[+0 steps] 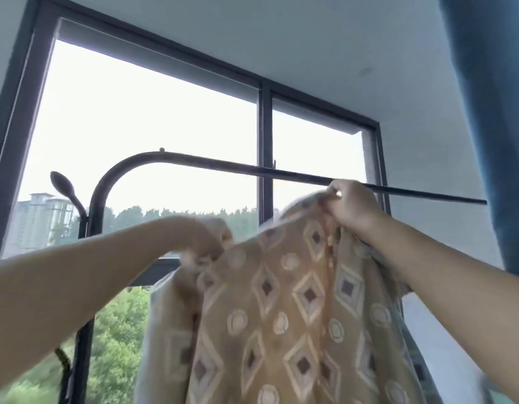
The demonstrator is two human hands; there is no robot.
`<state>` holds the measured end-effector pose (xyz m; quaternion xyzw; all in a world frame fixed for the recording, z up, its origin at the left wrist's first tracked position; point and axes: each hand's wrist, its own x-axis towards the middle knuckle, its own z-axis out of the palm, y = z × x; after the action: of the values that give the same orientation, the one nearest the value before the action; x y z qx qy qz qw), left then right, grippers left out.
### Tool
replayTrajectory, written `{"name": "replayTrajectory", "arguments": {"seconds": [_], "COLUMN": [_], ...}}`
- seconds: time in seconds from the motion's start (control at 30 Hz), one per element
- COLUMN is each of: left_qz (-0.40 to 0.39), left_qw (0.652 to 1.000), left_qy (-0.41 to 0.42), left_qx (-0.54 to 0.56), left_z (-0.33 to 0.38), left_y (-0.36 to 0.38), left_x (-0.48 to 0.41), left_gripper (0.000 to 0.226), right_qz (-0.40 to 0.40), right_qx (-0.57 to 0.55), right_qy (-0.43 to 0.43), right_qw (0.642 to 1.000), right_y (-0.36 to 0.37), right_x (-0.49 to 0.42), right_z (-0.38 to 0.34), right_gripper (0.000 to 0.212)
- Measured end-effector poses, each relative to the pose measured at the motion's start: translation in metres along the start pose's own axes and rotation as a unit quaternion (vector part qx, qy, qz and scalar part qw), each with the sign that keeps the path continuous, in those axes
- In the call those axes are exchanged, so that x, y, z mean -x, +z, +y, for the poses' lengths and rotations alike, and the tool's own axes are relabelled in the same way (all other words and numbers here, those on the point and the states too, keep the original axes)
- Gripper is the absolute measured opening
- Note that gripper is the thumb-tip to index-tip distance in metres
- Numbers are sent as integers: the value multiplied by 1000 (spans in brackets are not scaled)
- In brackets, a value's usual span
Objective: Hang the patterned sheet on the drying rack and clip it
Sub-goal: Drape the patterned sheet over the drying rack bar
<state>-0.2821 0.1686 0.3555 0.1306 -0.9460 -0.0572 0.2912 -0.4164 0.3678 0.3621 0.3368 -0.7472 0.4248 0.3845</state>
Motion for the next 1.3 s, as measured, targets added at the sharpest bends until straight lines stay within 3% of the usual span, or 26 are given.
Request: {"name": "replayTrajectory", "arguments": {"seconds": [0.03, 0.07, 0.17, 0.23, 0.27, 0.33, 0.37, 0.43, 0.5, 0.57, 0.7, 0.77, 0.83, 0.9, 0.97, 1.0, 1.03, 1.07, 1.1, 1.13, 1.17, 1.23, 1.3], "left_qz": [-72, -68, 117, 99, 90, 109, 113, 96, 54, -8, -170, -181, -86, 145, 399, 452, 440, 368, 301, 277, 300, 353, 332], "left_qw": [994, 994, 990, 991, 991, 988, 986, 982, 981, 985, 975, 972, 981, 958, 837, 809, 836, 894, 932, 945, 936, 898, 918], "left_qy": [-13, -5, 62, 85, 100, 112, 117, 131, 130, 109, -6, -60, -88, -91, -76, -46, -6, 22, 29, 10, -18, -56, -49], "left_qx": [-78, -82, 50, 10, -1, 20, 44, 98, 130, 132, 147, 135, 148, 229, 366, 372, 327, 254, 198, 172, 181, 256, 211], "left_z": [-10, -19, -24, -12, -5, 9, 15, 25, 28, 22, -16, -42, -59, -60, -48, -41, -32, -23, -21, -24, -28, -29, -17], "left_y": [3, -2, -26, -25, -19, -10, -10, -12, -15, -12, 9, 25, 31, 22, 3, -3, -5, 3, 16, 25, 26, 16, 9], "left_x": [4, 6, 6, 7, 3, 0, 0, 3, 8, 14, 20, 21, 20, 13, 10, 9, 9, 11, 12, 10, 5, -3, -6], "left_gripper": [26, 30, 38, 39, 39, 34, 32, 29, 24, 19, 16, 15, 28, 37, 36, 34, 31, 29, 27, 26, 25, 26, 27], "right_qz": [-58, -95, -100, -123, -164, -264, -301, -335, -316, -247, -65, 16, 54, 52, 96, 127, 140, 115, 54, -21, -76, -114, -158], "right_qx": [49, 60, -16, -55, -70, -97, -102, -119, -177, -216, -219, -198, -166, -164, -182, -198, -208, -203, -175, -136, -105, -139, -220], "right_qy": [-4, -4, 21, 16, 10, -3, -7, -11, 0, 4, 49, 89, 101, 82, 62, 65, 69, 71, 66, 58, 47, 47, 68], "right_qw": [997, 994, 995, 991, 984, 960, 948, 935, 932, 945, 972, 976, 979, 982, 977, 970, 966, 970, 981, 989, 990, 983, 960], "right_y": [3, 5, 7, 10, 10, 11, 14, 20, 22, 23, 19, 18, 17, 14, 10, 9, 8, 9, 14, 19, 23, 28, 30], "right_x": [6, 13, 26, 26, 27, 30, 33, 39, 40, 37, 19, 7, 0, -5, -8, -7, -4, 1, 6, 13, 20, 31, 34], "right_z": [7, 14, 18, 9, -1, -21, -29, -38, -39, -34, -14, -1, 5, 3, -3, -6, -8, -9, -7, -6, -5, -7, -10], "right_gripper": [22, 29, 40, 23, 28, 67, 77, 62, 25, 7, 9, 16, 17, 18, 13, 10, 10, 11, 14, 15, 14, 8, 6]}}
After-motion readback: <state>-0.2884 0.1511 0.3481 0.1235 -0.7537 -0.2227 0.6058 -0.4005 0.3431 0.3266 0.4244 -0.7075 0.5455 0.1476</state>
